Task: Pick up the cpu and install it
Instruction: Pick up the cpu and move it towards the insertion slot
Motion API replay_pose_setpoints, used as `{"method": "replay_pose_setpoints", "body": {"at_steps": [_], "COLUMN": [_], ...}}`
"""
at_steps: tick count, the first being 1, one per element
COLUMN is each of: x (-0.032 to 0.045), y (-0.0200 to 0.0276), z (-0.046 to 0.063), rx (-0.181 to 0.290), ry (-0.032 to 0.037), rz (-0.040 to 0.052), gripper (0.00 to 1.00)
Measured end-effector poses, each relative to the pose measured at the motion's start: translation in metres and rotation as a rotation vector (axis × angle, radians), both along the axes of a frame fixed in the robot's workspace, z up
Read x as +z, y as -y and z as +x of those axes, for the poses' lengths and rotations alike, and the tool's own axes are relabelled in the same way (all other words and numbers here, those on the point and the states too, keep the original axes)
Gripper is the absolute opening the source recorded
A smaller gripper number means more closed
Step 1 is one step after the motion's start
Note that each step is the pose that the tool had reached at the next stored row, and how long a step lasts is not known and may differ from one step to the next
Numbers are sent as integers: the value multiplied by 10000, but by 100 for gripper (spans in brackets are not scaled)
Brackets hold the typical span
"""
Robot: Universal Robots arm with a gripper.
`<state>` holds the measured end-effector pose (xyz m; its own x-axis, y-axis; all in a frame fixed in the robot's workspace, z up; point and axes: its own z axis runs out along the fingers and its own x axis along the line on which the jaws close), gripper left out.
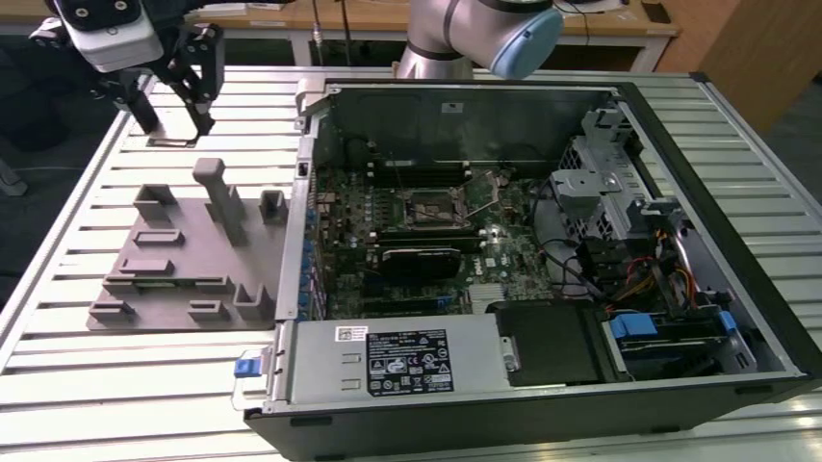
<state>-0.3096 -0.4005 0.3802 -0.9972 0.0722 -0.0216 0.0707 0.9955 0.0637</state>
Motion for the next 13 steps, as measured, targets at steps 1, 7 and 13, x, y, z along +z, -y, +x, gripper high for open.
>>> {"method": "replay_pose_setpoints", "body": {"at_steps": [1,7,13], "x": [0,0,0], "y": [0,0,0], "z": [26,166,296], "rx": [0,1,0], "ry": [-2,-7,-13], "rz": [0,0,0], "gripper": [54,54,54]}}
